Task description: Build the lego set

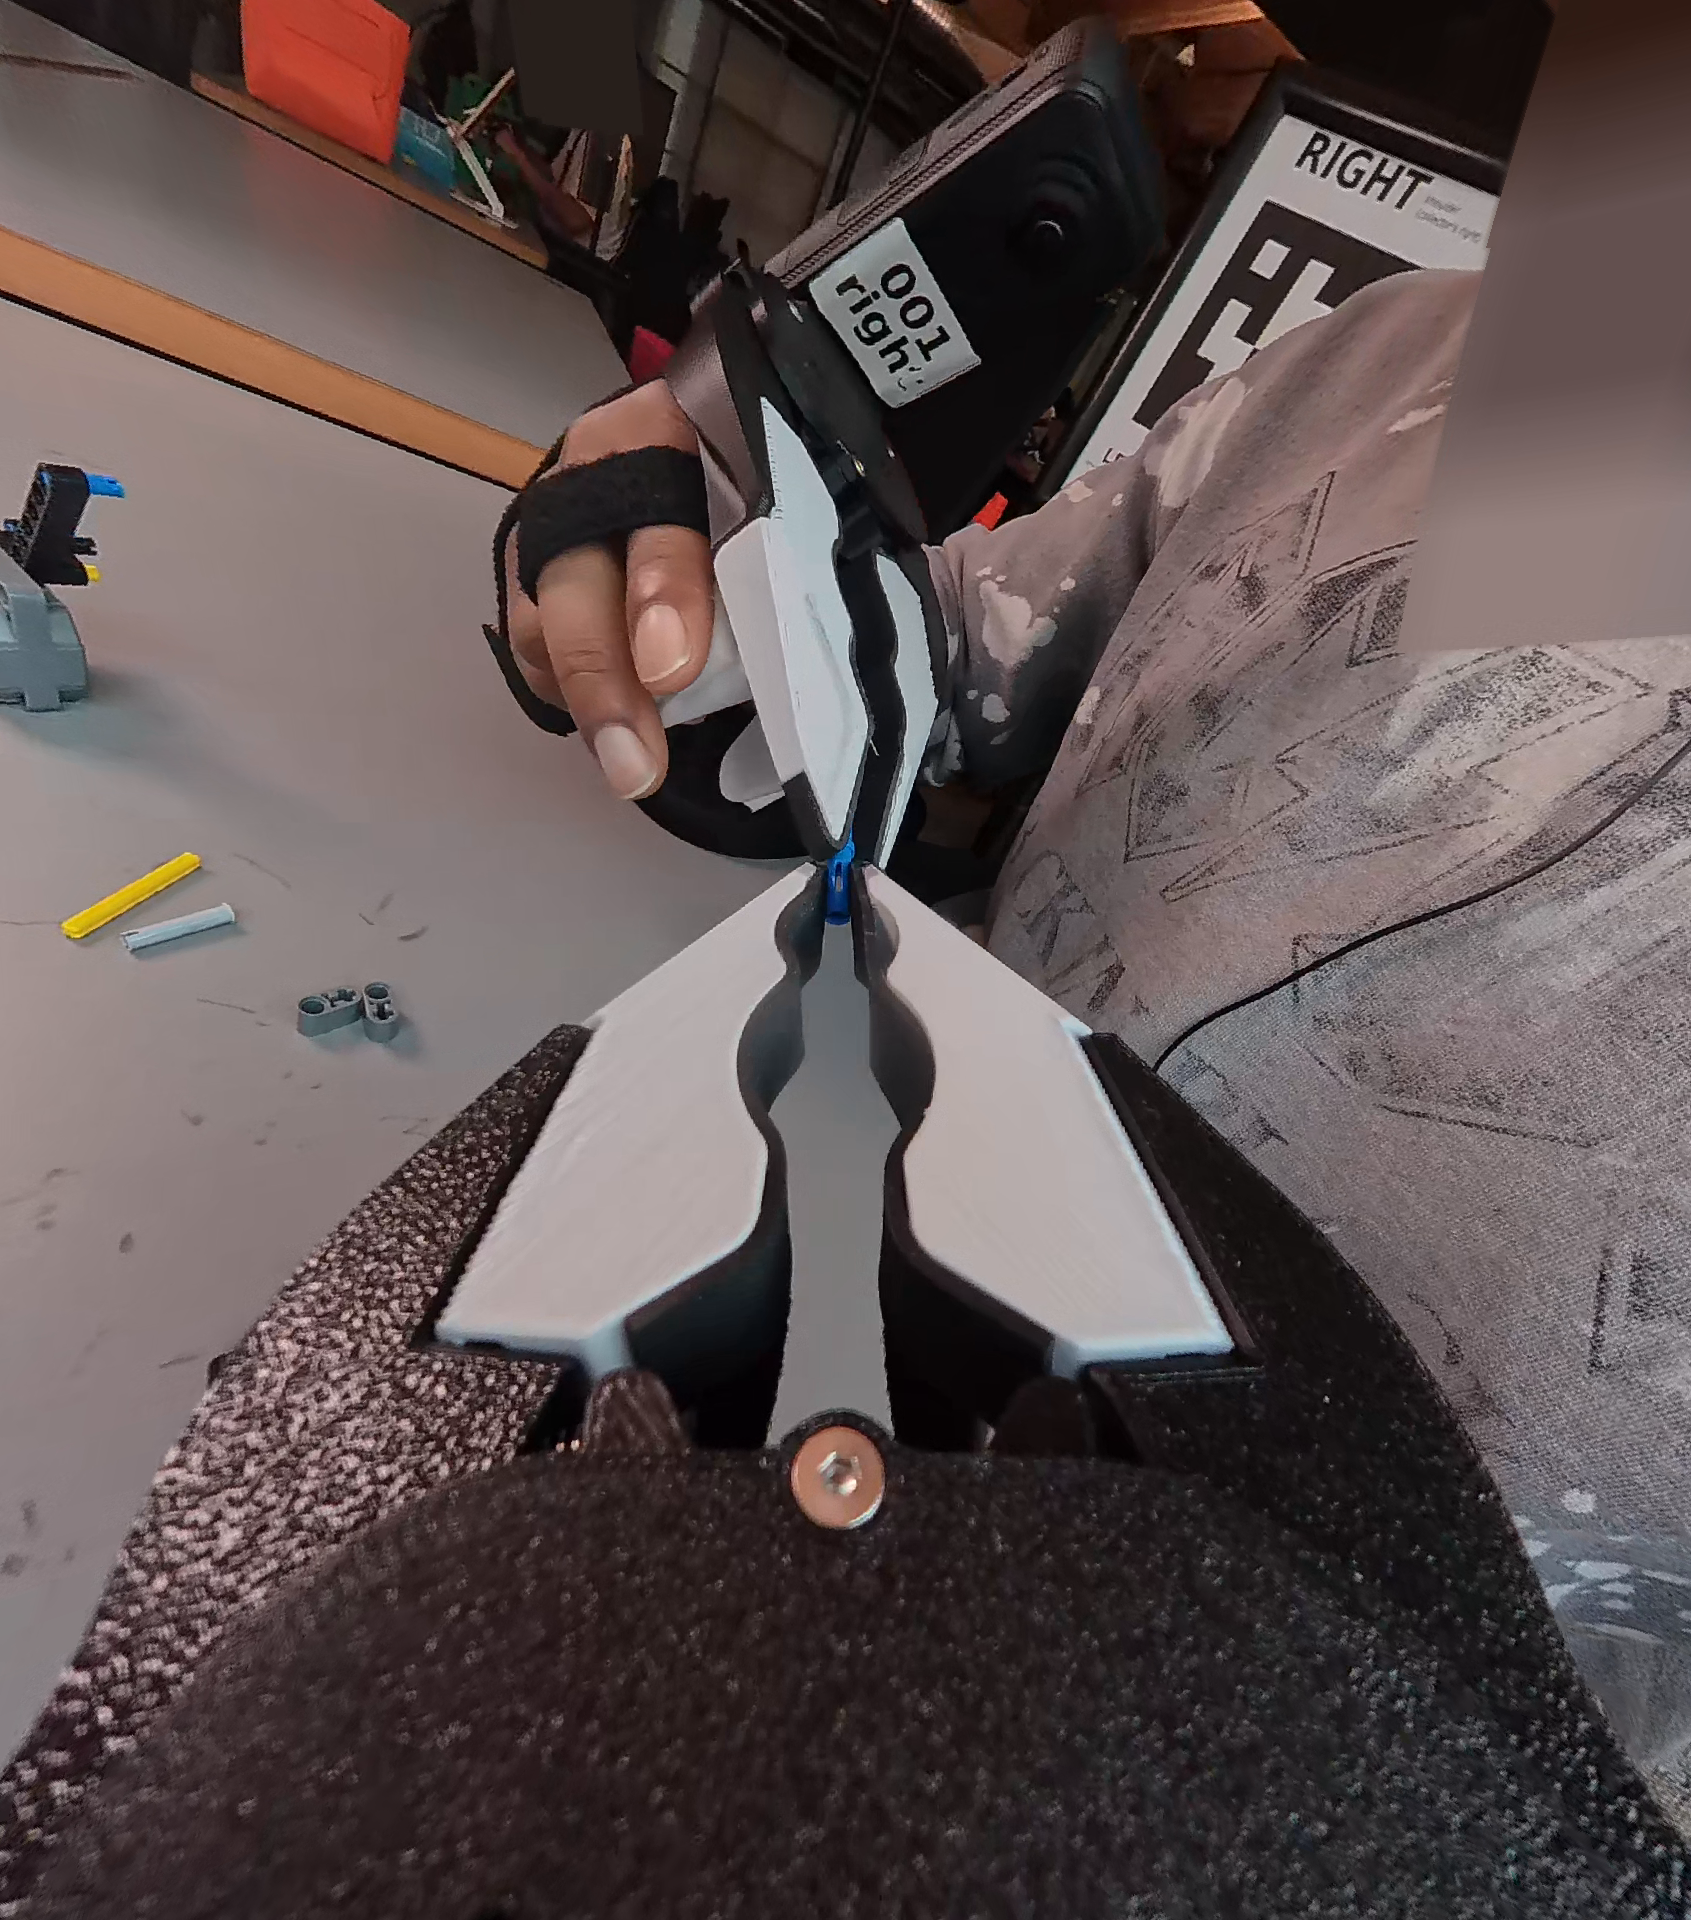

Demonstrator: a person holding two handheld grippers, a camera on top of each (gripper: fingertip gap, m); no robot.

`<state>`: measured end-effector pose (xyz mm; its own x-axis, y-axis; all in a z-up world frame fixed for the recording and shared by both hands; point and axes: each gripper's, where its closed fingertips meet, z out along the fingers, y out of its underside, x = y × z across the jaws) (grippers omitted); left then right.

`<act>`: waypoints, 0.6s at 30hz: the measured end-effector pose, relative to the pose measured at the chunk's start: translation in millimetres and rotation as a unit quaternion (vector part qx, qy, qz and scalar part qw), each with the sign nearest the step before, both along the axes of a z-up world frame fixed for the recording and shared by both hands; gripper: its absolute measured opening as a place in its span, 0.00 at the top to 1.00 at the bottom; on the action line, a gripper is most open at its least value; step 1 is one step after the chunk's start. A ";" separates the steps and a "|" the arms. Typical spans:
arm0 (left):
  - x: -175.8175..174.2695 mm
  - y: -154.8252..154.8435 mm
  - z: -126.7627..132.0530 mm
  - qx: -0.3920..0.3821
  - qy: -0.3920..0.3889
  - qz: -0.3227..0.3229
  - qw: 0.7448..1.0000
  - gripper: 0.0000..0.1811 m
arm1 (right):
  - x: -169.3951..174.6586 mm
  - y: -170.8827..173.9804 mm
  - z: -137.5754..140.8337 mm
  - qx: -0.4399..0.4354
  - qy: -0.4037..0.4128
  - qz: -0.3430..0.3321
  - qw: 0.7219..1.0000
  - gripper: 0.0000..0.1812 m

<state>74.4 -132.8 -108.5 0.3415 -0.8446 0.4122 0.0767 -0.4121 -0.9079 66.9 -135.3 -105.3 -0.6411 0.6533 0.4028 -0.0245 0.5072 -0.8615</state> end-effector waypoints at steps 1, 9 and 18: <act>-0.1 -0.3 0.3 -0.001 -0.002 -0.002 1.000 0.98 | 0.0 -0.1 0.3 0.001 0.002 0.000 1.000 0.96; -5.9 1.8 7.3 -0.009 -0.034 0.007 0.999 0.97 | -5.4 2.2 6.5 -0.056 -0.004 -0.008 0.998 0.97; -78.0 24.4 -73.1 0.010 0.341 0.176 0.924 0.88 | -10.6 82.4 2.4 -0.130 -0.026 -0.116 0.984 0.97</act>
<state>-3.6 -108.4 -181.6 0.7701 -0.6378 -0.0146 -0.3900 -0.4526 -0.8019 56.4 -52.9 -102.8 -0.4784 0.8608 0.1739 0.1130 0.2567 -0.9599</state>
